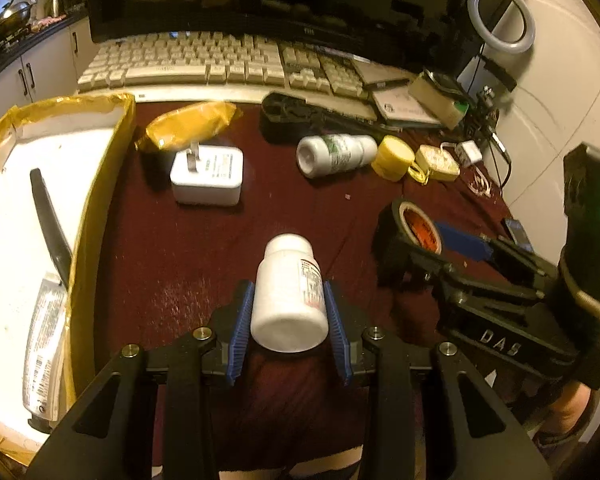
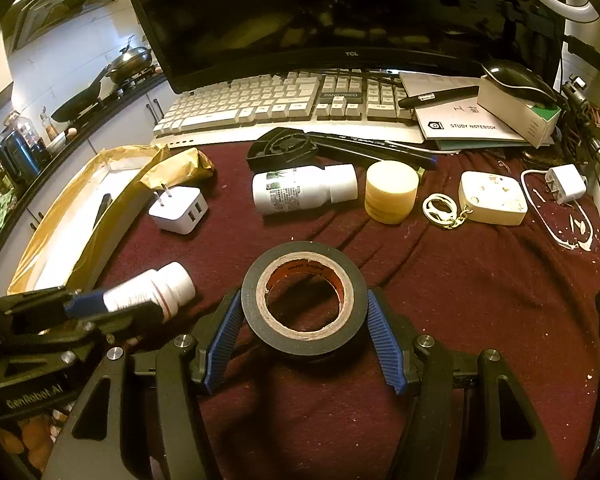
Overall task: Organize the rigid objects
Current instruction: 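Grasp the black tape roll with the right tool while the left tool lifts the bottle, then carry the bottle and tape over the tray, opening the right tool to drop the tape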
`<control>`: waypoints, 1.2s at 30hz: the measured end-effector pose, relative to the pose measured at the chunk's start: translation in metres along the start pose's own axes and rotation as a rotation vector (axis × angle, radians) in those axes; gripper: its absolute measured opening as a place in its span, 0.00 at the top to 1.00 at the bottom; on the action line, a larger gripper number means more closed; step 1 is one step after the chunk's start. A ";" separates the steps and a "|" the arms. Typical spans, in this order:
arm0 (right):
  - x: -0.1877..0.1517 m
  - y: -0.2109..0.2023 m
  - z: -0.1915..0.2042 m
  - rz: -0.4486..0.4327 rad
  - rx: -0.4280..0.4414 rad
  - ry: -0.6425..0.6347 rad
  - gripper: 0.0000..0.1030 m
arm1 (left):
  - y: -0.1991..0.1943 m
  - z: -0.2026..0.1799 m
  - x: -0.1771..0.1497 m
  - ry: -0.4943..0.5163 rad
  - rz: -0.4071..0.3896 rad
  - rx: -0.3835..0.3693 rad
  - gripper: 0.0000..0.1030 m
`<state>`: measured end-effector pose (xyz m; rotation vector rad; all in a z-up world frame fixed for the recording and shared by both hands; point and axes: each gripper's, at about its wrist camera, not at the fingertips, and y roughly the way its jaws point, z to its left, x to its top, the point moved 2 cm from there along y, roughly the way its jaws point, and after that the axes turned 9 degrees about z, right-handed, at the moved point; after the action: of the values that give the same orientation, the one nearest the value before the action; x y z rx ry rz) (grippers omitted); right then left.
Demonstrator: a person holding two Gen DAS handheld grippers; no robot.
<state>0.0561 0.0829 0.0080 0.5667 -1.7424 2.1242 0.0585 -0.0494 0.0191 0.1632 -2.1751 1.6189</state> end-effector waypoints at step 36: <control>0.002 -0.001 0.005 -0.004 0.004 -0.009 0.45 | -0.028 0.000 0.003 0.016 -0.077 0.014 0.68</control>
<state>0.0556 0.0778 0.0107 0.5819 -1.7403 2.1264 0.0655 -0.0577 0.0451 0.2344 -2.1199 1.5877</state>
